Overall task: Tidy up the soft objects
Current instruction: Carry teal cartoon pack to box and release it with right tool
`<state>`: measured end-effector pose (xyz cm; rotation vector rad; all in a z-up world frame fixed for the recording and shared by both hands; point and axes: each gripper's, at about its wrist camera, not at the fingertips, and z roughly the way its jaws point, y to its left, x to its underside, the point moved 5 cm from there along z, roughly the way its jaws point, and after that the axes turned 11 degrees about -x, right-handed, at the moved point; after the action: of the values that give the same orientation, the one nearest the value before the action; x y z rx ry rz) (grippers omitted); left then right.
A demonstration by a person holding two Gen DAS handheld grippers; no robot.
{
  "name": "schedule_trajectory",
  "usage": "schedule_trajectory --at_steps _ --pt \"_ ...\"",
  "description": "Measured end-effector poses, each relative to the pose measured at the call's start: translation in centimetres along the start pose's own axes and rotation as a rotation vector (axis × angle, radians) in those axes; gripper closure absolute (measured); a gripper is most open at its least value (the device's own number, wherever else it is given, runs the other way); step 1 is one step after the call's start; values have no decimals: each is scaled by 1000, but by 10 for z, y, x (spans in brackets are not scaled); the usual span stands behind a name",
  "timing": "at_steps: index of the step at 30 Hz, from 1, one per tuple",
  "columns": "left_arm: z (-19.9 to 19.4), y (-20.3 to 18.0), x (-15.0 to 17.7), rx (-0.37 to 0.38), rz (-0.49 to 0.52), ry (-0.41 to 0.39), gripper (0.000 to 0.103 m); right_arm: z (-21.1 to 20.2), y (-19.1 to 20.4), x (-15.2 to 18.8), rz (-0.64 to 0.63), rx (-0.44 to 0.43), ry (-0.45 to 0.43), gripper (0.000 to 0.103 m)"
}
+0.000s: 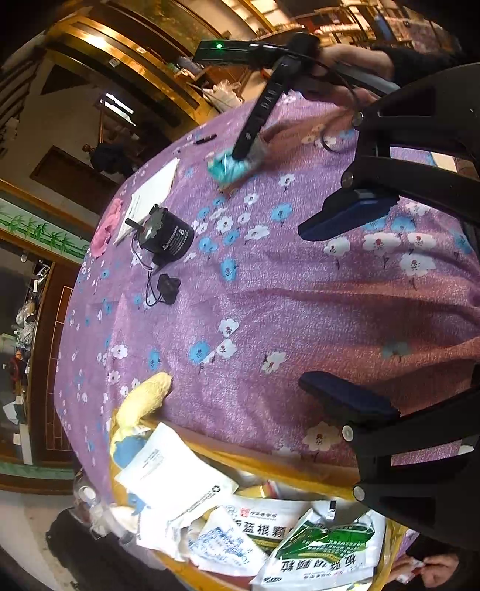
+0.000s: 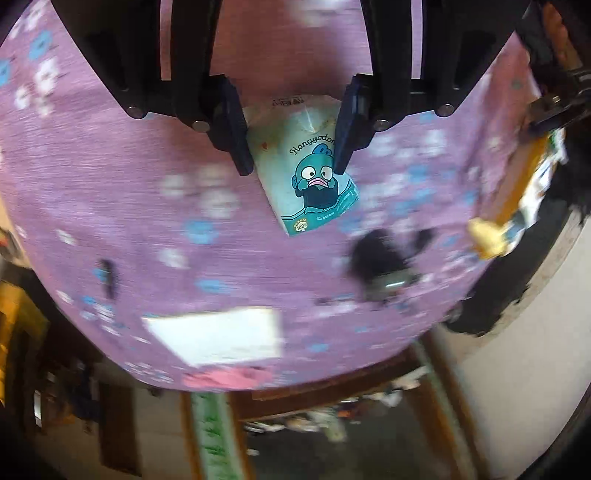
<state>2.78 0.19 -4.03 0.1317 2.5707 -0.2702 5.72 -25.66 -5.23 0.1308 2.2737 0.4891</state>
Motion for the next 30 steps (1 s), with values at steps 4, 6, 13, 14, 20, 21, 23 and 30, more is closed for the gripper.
schedule_trajectory --at_steps 4,6,13,14,20,21,23,30 --pt "-1 6 0 69 -44 13 30 9 57 16 -50 -166 25 66" --pt "-4 11 0 99 -60 13 30 11 84 24 -98 -234 44 66" --pt "-10 24 -5 195 -148 -6 30 12 139 42 -157 -440 81 68" --pt "-11 25 -5 213 -156 -14 31 11 141 43 -163 -444 85 68" --pt "-23 40 -10 255 -200 -28 65 8 160 46 -173 -555 102 70" --pt "-27 45 -11 244 -207 -38 65 9 164 45 -187 -550 99 70" --pt "-38 58 -18 213 -228 -77 69 11 176 41 -193 -572 102 71" --pt "-58 119 -38 156 -323 -150 72 43 230 14 -277 -630 101 71"
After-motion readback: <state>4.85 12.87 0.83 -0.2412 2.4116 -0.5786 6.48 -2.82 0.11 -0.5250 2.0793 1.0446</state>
